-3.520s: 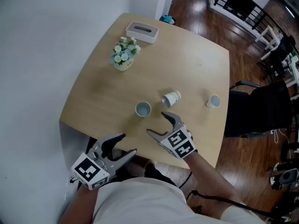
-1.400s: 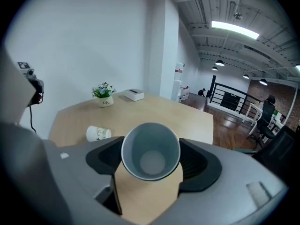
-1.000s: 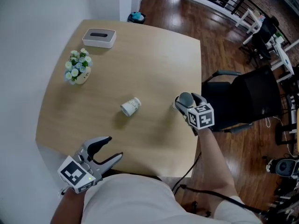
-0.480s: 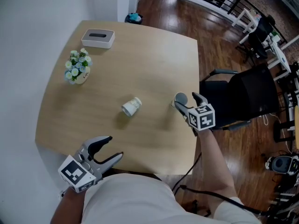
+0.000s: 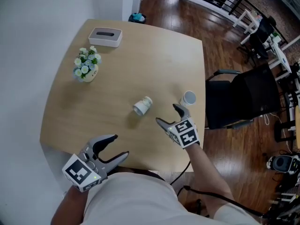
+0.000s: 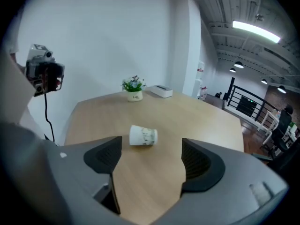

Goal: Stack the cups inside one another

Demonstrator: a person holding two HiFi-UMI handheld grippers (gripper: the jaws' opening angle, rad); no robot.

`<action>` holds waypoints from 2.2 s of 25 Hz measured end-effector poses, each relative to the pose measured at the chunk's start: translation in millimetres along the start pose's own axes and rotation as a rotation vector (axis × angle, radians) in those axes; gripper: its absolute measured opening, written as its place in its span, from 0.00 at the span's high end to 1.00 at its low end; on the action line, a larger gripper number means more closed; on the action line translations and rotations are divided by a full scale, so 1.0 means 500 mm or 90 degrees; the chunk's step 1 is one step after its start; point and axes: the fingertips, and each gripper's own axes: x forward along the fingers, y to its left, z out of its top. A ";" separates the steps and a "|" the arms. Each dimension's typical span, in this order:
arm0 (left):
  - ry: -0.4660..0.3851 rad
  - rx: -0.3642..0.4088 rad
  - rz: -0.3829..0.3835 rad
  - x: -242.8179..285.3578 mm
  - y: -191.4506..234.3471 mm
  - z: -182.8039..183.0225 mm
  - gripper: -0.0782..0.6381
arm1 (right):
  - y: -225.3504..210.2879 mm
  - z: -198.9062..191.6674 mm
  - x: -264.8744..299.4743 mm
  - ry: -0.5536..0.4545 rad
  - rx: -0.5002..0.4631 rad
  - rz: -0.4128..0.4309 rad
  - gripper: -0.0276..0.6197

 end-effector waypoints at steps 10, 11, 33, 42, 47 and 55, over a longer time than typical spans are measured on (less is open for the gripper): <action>0.008 0.003 0.004 -0.116 0.058 -0.024 0.54 | 0.134 0.009 0.142 0.025 -0.012 -0.035 0.54; 0.011 0.002 0.006 -0.129 0.065 -0.027 0.54 | 0.134 0.010 0.153 0.028 -0.012 -0.047 0.57; 0.047 0.002 -0.010 -0.209 0.127 -0.054 0.54 | 0.101 0.022 0.194 0.043 -0.004 -0.141 0.93; 0.033 0.016 -0.055 -0.134 0.069 -0.010 0.54 | 0.035 0.062 0.050 0.034 0.010 -0.121 0.93; 0.022 0.021 -0.079 -0.077 0.042 0.001 0.54 | -0.048 0.062 -0.036 0.044 0.009 -0.125 0.93; 0.004 0.012 -0.098 0.012 -0.002 0.016 0.54 | -0.187 0.021 -0.141 0.108 0.000 -0.105 0.93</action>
